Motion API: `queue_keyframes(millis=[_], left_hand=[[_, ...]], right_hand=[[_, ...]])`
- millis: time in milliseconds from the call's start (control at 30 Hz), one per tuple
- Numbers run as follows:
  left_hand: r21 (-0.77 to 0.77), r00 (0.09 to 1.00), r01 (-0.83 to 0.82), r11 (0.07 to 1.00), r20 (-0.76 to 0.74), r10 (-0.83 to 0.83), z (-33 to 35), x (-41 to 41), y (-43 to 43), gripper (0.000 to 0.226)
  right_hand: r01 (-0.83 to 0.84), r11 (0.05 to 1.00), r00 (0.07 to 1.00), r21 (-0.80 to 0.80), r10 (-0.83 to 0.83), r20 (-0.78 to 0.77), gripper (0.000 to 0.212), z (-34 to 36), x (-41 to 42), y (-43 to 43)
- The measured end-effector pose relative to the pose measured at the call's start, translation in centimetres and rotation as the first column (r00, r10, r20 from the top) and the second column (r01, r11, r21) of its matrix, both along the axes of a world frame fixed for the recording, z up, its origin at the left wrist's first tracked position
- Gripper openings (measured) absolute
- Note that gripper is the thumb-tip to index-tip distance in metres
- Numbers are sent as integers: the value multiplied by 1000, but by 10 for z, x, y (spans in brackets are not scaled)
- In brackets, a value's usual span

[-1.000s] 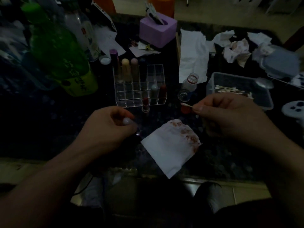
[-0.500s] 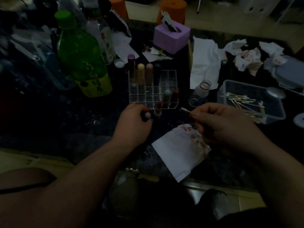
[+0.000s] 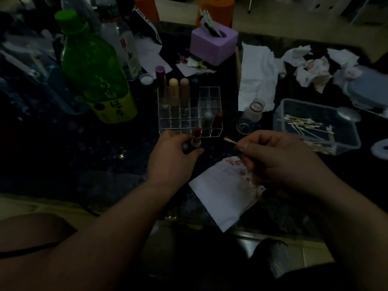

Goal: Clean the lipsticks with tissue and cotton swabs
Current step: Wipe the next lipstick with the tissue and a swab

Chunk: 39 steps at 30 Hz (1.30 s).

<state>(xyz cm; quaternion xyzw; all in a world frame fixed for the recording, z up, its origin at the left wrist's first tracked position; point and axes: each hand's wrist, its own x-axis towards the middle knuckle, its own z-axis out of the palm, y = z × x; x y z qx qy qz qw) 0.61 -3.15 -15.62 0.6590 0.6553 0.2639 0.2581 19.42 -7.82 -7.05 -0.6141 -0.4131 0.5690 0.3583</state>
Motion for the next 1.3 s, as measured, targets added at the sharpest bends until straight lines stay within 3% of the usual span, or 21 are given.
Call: queue_keyframes(millis=[167,333,400,433,500,567,633,900,1133,1300], left_hand=[[7,999,9,1000,33,-9,5,-6,0,26],[128,994,-25,991,104,11,47,-11,-7,21],[36,977,-14,999,211,6,66,-11,-15,18],[-72,947,26,997,320,-2,74,-9,-19,19],[-284,800,198,938,600,13,86,-5,-27,19],[-357,630,339,871,773,72,90,1,-34,21],[-361,532,389,848,839,113,90,5,-37,26],[-329,488,473,818,870,68,89,15,-41,22],[-303,463,532,790,886,28,90,14,-39,20],[-292,442,585,757,897,5,85,15,-38,20]], right_hand=[[20,1000,999,8,-20,-30,15,1,2,0],[62,996,997,62,-59,-56,15,8,3,-4],[88,990,995,109,-82,-58,13,13,2,-7],[102,985,993,137,-93,-74,11,15,2,-9],[121,974,990,192,-104,-101,8,20,0,-13],[118,962,992,247,-101,-82,9,23,0,-18],[94,950,995,297,-82,-50,6,26,1,-23],[24,928,998,373,-44,46,6,26,10,-25],[-10,927,1000,376,3,19,9,25,15,-22],[9,962,984,271,40,-176,8,26,15,-20]])
